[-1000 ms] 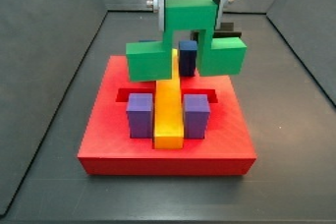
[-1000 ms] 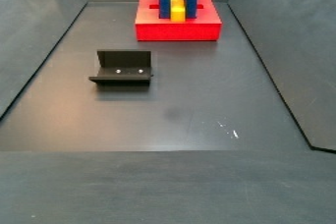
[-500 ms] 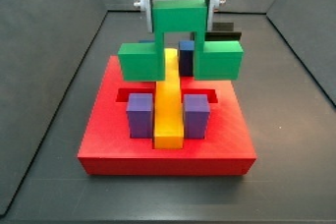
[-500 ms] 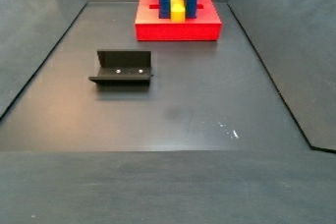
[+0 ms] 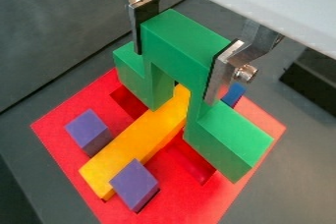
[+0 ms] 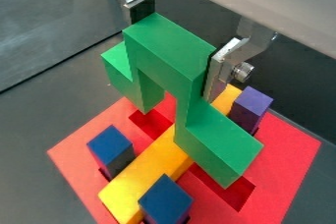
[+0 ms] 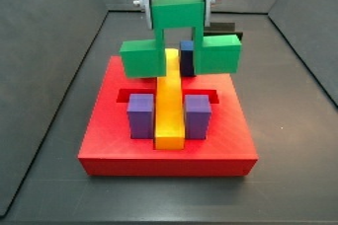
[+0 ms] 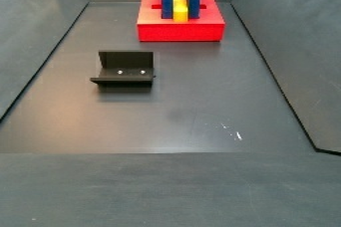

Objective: Pick up the green object. Move up. Place the green object on the fixture. Regrasp the green object. Move to above the board. Insert the green object.
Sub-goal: Insert the green object.

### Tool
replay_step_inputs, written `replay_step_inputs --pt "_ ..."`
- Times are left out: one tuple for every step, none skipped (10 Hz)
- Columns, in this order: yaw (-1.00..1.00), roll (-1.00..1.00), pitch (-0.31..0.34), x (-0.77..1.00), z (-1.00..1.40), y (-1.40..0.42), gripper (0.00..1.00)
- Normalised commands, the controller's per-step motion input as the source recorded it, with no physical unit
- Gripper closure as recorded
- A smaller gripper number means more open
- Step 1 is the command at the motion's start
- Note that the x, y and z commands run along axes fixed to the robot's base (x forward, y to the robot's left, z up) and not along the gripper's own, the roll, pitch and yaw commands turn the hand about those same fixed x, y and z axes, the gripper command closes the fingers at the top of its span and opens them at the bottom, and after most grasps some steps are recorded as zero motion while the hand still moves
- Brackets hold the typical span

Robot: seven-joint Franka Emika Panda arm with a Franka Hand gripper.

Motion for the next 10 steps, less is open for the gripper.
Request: replay_step_inputs --pt "0.44 0.46 -0.029 -0.12 0.00 0.00 1.00" --pt "0.39 0.36 -0.036 -0.03 0.00 -0.07 1.00" --pt "0.00 0.08 -0.003 0.00 0.00 -0.05 1.00" --pt "0.00 0.09 -0.013 -0.04 -0.03 -0.08 1.00" --pt "-0.03 0.22 0.000 -0.03 -0.14 -0.16 1.00" --pt "-0.05 0.29 0.000 0.00 -0.17 -0.20 1.00" --pt "-0.01 0.22 0.000 -0.02 -0.20 -0.31 1.00" --pt "-0.02 0.12 0.000 0.00 0.00 -0.19 1.00" --pt "0.00 0.04 0.000 0.00 0.00 -0.03 1.00" --pt "0.00 0.00 0.000 0.00 -0.03 0.00 1.00"
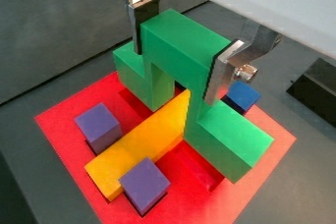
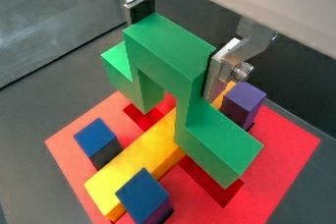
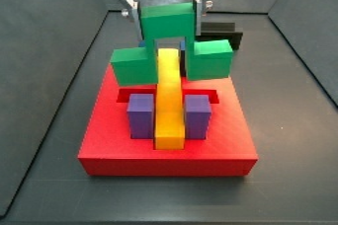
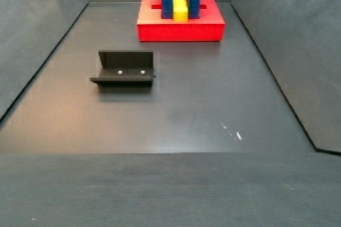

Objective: Pick up the green object. Move up. Place the green object on the fixture. Regrasp the green object. Move to above the board. Insert the green object.
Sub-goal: Insert the green object.

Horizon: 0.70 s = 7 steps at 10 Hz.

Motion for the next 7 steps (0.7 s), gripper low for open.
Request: replay_step_inputs --pt "0.00 0.00 0.000 0.00 -0.07 0.00 1.00" --pt "0.00 0.00 0.000 0.00 -0.19 0.00 1.00" --pt "0.00 0.00 0.000 0.00 -0.21 0.00 1.00" --pt "0.00 0.01 0.000 0.00 -0.17 0.00 1.00" --pt "0.00 0.03 0.006 0.00 -0.09 0.00 1.00" --pt "-0.03 0.06 0.014 -0.01 -0.12 0.00 1.00" --pt "-0.02 0.06 0.000 -0.06 -0.17 0.00 1.00"
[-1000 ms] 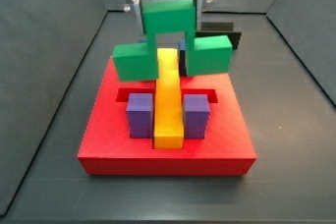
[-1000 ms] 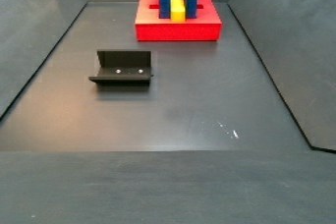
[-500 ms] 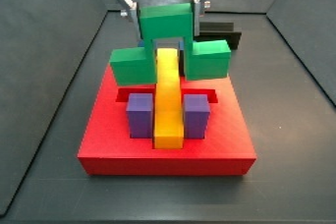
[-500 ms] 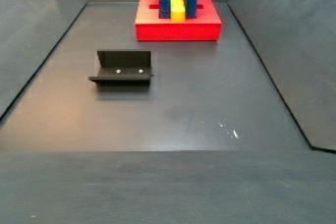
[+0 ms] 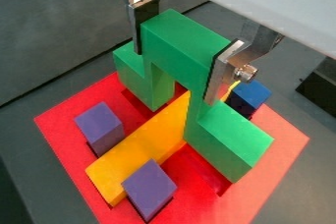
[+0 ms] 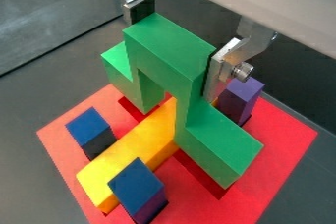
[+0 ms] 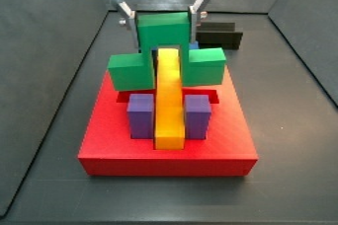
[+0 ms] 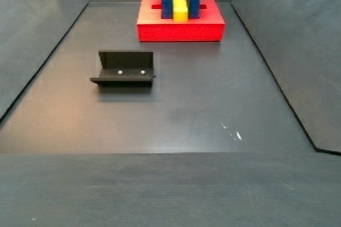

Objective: Pick up the green object. Move up. Place the green object on the fixture. Regrasp the green object. Move to above the board. Insert the green object.
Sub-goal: Insert the green object.

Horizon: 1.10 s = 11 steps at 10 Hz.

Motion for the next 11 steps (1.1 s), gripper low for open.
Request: replay_step_inputs --pt "0.00 0.08 0.000 -0.03 -0.29 -0.03 1.00" --pt "0.00 0.09 0.000 0.00 -0.31 -0.03 1.00" --pt "0.00 0.06 0.000 0.00 -0.22 -0.03 1.00" --pt "-0.04 0.03 0.000 0.00 -0.15 -0.07 1.00" --pt "0.00 0.00 0.021 0.23 -0.06 -0.11 1.00" --pt "-0.07 0.00 0.000 0.31 -0.01 -0.02 1.00" --pt "-0.09 -0.02 0.024 0.32 0.00 0.00 1.00" --pt "-0.02 -0.02 0.000 0.13 0.00 0.00 1.00" --pt "-0.01 0.00 0.000 0.00 0.00 0.00 1.00" --pt "-0.06 0.03 0.000 0.00 -0.05 0.00 1.00" --pt "-0.11 0.14 0.000 -0.03 -0.21 0.00 1.00"
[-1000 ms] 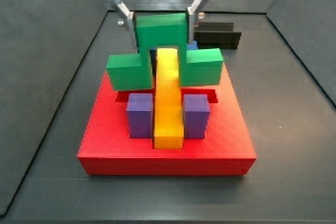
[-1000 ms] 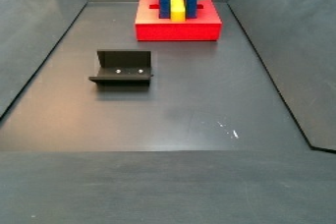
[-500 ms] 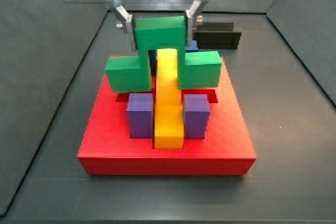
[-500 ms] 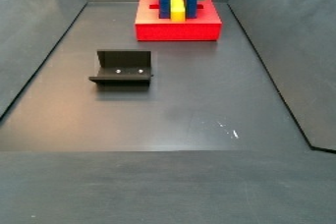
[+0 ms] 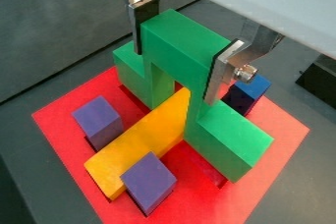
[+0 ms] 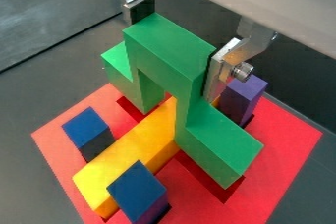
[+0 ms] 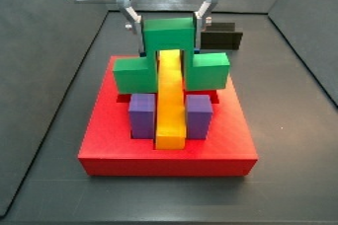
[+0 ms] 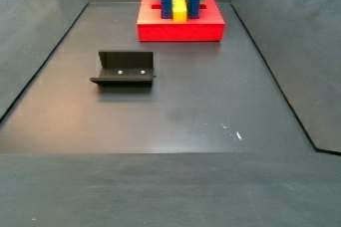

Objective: Pick up the green object. Move up. Place the green object on the fixture. Regrasp the green object. Move to above the board. Insert the green object.
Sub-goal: Insert the green object.

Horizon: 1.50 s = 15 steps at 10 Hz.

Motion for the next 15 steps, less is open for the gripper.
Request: replay_step_inputs --pt "-0.11 0.11 0.000 -0.08 -0.30 0.00 1.00" --pt "-0.11 0.05 0.000 -0.05 -0.24 0.00 1.00" --pt "-0.10 0.05 0.000 -0.01 -0.16 0.00 1.00" --pt "-0.07 0.02 0.000 0.00 -0.11 0.00 1.00" --pt "-0.04 0.00 0.000 0.00 -0.12 0.00 1.00" --pt "0.00 0.00 -0.003 0.02 -0.21 0.00 1.00" --pt "0.00 -0.03 0.000 0.28 -0.07 0.00 1.00" --pt "0.00 -0.05 0.006 0.40 0.00 0.08 1.00" --pt "0.00 0.00 0.000 0.13 -0.09 0.00 1.00" --pt "0.00 0.00 0.000 0.00 -0.07 0.00 1.00" --pt "-0.01 0.02 0.000 0.00 -0.12 0.00 1.00" --pt "-0.08 0.08 0.000 0.00 -0.20 -0.03 1.00" --pt "-0.13 0.23 0.000 -0.11 -0.28 -0.18 1.00" --pt "-0.13 0.12 0.004 0.00 -0.13 -0.09 1.00" --pt "-0.05 0.01 0.000 0.00 -0.01 0.00 1.00"
